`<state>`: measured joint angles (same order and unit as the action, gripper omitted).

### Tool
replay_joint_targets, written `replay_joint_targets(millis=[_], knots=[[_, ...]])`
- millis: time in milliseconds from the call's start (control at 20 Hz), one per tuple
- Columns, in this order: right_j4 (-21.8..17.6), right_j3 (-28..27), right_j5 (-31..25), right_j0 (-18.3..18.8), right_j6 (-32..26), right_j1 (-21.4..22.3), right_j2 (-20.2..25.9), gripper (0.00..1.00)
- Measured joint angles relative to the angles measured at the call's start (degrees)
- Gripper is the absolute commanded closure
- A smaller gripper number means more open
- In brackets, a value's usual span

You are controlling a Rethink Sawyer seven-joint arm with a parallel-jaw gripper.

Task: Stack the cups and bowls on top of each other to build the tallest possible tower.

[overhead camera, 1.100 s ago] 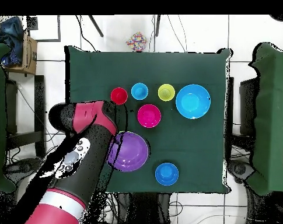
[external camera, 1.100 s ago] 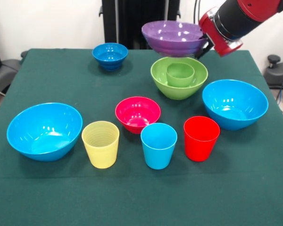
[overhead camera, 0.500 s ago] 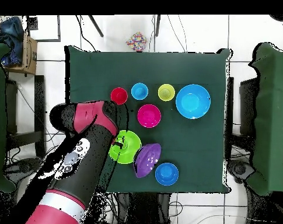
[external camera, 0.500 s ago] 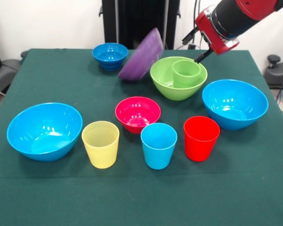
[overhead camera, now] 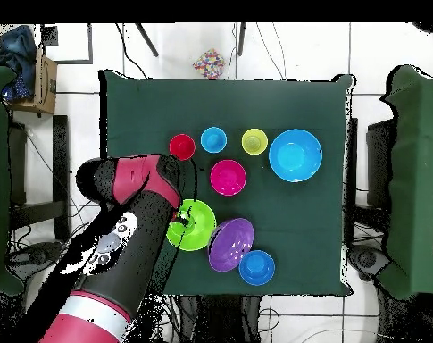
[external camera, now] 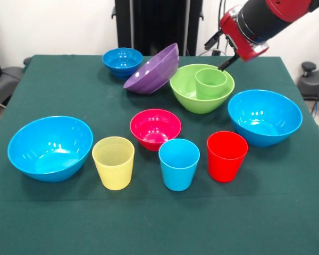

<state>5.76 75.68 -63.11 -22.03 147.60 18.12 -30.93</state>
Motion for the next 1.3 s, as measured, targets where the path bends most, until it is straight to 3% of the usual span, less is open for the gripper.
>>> replay_joint_targets(millis=[350, 450, 700, 850, 1000, 1200, 1300], knots=[[-0.53, 0.34, 1.86, 0.0, 0.0, 0.04, -0.06, 0.0], [-0.6, 1.16, 4.76, 0.02, 0.0, 0.22, -0.04, 0.0], [-0.62, 6.78, 19.26, 0.91, 0.0, 2.81, 0.4, 0.0], [-0.46, 12.64, 26.99, 2.44, 0.0, 7.17, 1.24, 0.0], [-0.27, 17.57, 29.73, 3.86, 0.0, 11.91, 1.71, 0.0], [-0.22, 23.95, 28.83, 5.46, 0.0, 20.56, 1.7, 0.0], [-0.22, 24.93, 27.65, 5.69, 0.0, 22.79, 1.67, 0.0]])
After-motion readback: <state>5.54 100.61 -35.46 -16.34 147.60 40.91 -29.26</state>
